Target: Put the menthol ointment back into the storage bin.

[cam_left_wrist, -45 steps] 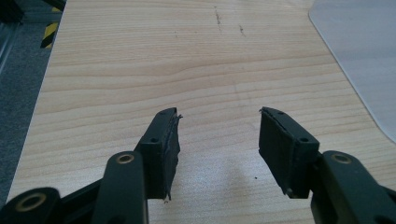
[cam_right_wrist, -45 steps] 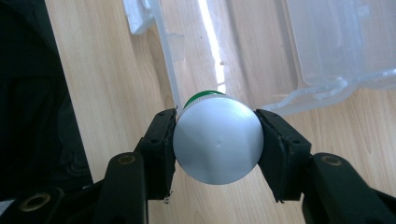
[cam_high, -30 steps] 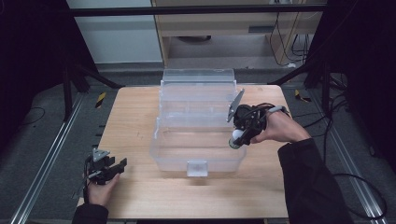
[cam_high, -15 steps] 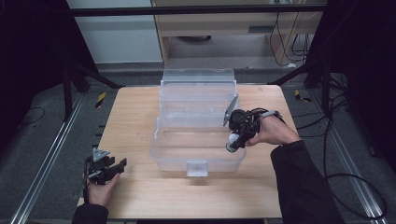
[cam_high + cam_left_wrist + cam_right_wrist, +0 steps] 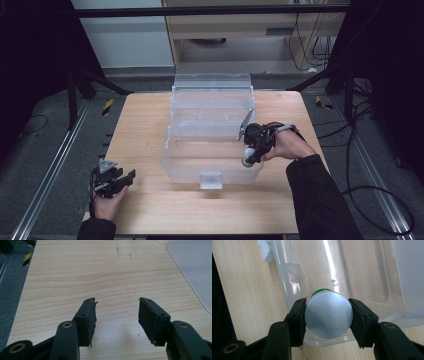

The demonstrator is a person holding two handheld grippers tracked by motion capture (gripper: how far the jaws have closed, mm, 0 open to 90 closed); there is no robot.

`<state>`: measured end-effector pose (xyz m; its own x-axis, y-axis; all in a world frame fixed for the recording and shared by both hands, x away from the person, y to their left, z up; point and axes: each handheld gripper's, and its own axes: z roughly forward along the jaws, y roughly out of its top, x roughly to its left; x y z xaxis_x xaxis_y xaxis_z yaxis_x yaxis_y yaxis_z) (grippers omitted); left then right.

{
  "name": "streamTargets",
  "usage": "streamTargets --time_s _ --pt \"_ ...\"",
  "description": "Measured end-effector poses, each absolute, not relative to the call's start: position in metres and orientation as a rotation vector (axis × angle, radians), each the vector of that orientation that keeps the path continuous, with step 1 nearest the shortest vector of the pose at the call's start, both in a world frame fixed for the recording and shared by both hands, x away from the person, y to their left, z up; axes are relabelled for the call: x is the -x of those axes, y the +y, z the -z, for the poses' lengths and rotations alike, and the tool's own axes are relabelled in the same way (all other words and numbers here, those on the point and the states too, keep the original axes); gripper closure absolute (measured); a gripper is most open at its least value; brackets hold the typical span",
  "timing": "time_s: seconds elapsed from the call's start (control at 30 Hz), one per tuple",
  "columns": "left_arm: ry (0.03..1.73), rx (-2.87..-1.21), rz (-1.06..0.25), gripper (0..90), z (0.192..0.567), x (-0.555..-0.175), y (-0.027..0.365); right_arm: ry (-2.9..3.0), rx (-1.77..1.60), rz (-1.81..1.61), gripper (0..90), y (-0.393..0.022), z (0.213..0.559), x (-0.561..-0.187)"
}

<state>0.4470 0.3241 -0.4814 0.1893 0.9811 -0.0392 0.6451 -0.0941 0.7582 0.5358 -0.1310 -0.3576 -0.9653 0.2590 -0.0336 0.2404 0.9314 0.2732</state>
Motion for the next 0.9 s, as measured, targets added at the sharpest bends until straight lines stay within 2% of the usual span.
streamTargets --time_s 0.9 --pt "1.528 -1.816 -0.658 47.5 0.482 -0.447 0.324 3.040 -0.411 -0.332 50.4 -0.138 0.387 -0.539"
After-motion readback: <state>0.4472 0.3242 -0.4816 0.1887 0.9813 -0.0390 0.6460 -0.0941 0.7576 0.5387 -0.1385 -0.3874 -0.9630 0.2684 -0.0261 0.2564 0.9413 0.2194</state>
